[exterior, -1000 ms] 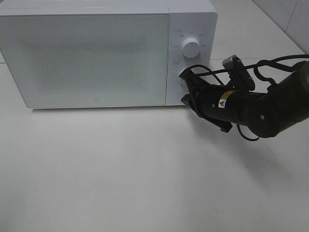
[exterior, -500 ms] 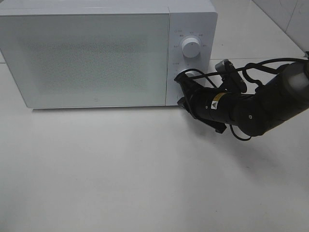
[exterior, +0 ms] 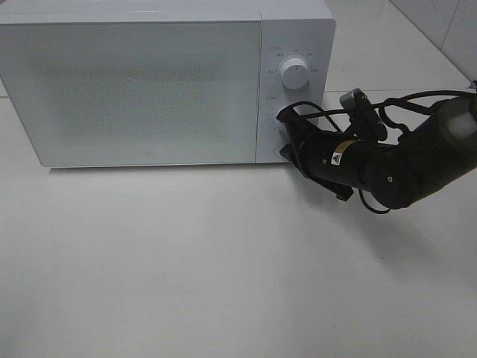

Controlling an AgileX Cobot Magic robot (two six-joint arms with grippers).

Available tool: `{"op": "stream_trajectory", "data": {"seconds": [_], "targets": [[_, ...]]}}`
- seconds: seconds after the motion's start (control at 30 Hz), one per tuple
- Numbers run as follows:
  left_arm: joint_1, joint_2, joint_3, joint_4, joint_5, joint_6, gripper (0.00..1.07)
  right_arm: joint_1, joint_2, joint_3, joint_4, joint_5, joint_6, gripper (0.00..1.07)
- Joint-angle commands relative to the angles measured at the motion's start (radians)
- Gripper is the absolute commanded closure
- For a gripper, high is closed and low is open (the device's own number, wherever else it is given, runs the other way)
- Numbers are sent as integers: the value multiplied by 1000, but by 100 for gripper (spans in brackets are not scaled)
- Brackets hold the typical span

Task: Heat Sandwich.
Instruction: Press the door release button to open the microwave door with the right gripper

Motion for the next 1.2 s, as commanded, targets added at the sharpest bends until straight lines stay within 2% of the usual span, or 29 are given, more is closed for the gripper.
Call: {"op": "stream_trajectory", "data": {"seconds": [0.03, 0.4, 0.8, 1.2], "targets": [[-6, -6, 2, -3, -17, -4, 39, -3, -4, -6, -13, -14, -17, 107], [-6, -6, 2, -3, -17, -4, 39, -3, 40, -6, -9, -123, -19, 107], [-6, -6, 2, -3, -17, -4, 39, -3, 43, -6, 91, -173, -77, 107], [-6, -6, 2, -3, -17, -4, 39, -3, 77, -32, 88, -223, -89, 107]]}}
